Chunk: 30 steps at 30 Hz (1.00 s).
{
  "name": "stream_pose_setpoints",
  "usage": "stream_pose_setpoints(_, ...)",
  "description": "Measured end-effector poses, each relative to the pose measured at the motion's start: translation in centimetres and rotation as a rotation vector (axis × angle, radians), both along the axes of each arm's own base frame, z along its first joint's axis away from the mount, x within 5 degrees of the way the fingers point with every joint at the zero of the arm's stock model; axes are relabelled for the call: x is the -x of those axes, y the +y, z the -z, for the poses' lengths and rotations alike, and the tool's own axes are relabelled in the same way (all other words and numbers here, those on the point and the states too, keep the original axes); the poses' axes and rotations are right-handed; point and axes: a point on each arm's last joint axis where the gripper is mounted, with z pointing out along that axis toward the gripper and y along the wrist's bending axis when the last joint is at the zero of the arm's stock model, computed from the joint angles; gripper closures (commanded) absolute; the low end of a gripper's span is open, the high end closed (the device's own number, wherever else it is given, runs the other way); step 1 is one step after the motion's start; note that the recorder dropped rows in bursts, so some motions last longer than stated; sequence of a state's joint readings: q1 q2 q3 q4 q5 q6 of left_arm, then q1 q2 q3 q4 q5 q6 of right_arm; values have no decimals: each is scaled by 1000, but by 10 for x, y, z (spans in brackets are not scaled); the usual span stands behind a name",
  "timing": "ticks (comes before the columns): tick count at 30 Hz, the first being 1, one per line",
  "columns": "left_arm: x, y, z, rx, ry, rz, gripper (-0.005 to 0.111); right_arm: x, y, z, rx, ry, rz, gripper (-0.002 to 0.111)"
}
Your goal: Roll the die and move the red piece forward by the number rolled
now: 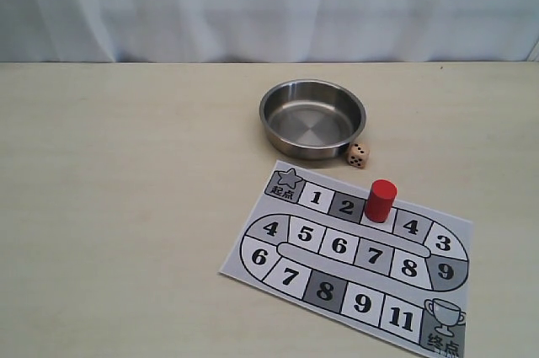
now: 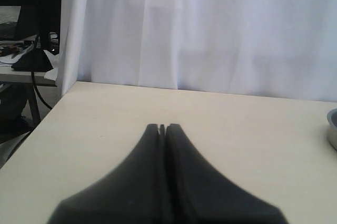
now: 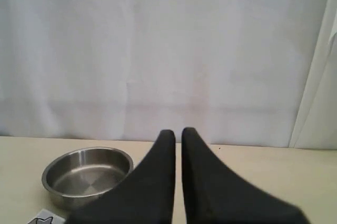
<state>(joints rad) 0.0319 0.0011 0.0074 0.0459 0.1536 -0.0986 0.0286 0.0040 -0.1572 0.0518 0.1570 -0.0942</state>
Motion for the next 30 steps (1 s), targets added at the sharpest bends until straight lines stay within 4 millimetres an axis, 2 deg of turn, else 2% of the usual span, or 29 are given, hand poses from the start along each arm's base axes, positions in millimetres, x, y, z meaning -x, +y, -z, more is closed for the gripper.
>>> stream_pose_setpoints(10, 0, 0, 0, 0, 0, 0, 107, -10, 0, 41, 10, 58, 5, 104)
stream_pose_setpoints(26, 0, 0, 0, 0, 0, 0, 107, -10, 0, 51, 21, 148, 0, 104)
stream_pose_setpoints(30, 0, 0, 0, 0, 0, 0, 107, -10, -1, 52, 83, 155, 10, 104)
